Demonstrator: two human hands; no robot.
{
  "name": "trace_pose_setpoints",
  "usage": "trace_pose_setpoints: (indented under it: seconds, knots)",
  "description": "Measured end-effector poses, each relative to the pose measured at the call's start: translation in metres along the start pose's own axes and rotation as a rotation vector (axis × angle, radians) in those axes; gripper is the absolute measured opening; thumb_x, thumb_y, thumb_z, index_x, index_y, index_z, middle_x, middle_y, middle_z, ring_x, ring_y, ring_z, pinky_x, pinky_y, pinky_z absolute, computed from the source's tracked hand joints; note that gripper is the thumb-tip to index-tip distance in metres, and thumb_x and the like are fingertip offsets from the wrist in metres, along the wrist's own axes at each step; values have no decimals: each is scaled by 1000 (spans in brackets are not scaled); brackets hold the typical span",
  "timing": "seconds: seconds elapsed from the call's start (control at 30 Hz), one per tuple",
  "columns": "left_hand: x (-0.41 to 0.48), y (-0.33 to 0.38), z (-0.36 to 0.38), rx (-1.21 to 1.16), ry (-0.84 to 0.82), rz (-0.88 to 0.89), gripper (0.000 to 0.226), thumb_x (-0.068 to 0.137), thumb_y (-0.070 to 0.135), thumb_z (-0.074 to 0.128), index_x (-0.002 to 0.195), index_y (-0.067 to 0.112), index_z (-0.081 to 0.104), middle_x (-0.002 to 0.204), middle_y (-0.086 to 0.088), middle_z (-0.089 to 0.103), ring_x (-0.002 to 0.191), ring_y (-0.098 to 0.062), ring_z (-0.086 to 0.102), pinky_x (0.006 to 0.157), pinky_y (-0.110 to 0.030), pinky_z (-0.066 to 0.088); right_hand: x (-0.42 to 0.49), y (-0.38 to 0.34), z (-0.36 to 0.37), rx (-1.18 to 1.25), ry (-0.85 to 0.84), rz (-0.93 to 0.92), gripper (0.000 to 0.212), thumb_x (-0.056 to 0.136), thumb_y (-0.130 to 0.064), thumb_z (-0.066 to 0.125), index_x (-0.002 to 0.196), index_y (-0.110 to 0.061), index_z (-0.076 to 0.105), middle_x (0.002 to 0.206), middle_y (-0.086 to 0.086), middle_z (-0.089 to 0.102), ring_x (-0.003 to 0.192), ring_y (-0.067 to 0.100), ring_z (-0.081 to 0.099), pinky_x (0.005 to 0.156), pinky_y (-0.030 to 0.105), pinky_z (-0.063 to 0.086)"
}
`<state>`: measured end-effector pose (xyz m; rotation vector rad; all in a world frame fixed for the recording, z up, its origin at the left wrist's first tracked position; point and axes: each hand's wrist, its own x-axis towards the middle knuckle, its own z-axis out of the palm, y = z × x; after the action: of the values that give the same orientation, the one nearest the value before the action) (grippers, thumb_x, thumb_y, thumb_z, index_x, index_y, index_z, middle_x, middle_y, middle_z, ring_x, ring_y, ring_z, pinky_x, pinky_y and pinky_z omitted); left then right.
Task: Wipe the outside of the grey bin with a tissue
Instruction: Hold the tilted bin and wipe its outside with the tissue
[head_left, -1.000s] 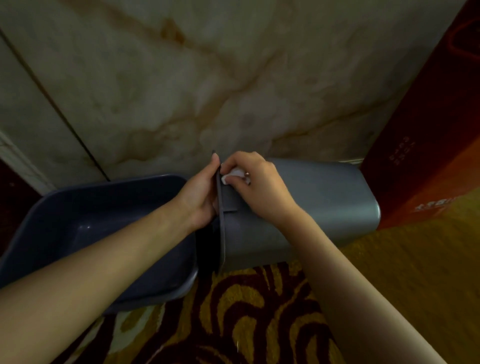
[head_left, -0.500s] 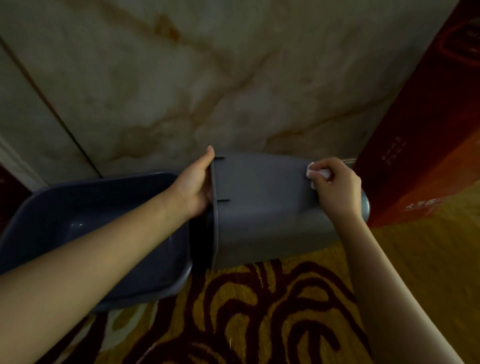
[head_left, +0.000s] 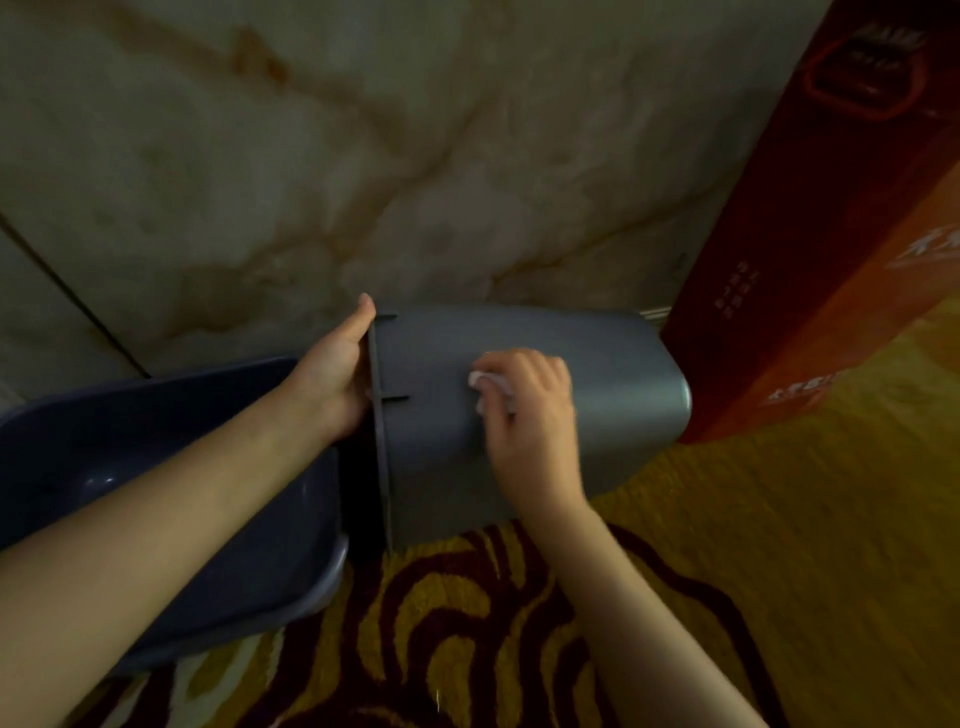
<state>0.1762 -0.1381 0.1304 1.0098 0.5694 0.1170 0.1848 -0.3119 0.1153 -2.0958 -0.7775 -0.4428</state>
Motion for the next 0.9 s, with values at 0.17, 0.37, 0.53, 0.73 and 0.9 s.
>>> trace_pose_setpoints:
  seconds: [0.17,0.37,0.53,0.73,0.9]
  knots:
    - [6,2,2,31,45,23,42,92,49,42,82,15,64,56,-2,74,50,-14,71,35,-25,51,9,80,-39,-83,275,328,9,87,-7,61,94,-5,65,95,12,66,95,30,54,77,23,31]
    - [2,3,-12,152,-157,34,55,87,63,33,96,21,68,84,1,78,78,-12,74,57,-26,58,24,113,-47,-67,260,439,12,90,-16,57,98,-11,65,107,7,64,103,24,49,75,15,26]
    - [-37,-17,-66,609,-540,-99,54,56,51,81,106,34,70,113,16,70,106,-1,64,77,-13,53,26,115,-44,-5,307,484,12,90,-17,57,98,-14,66,108,4,63,100,15,46,77,18,27]
    - [-51,-55,-54,1028,-316,174,38,86,13,60,120,27,49,101,36,59,90,20,54,69,6,40,17,114,-39,38,440,524,13,91,-16,56,98,-11,65,106,5,63,101,18,48,80,23,34]
    - [-50,-43,-16,1117,-281,429,44,92,8,51,135,14,41,118,15,52,110,0,50,77,9,36,-17,114,-21,179,577,781,13,92,-9,53,102,-4,59,112,16,54,95,17,48,68,9,27]
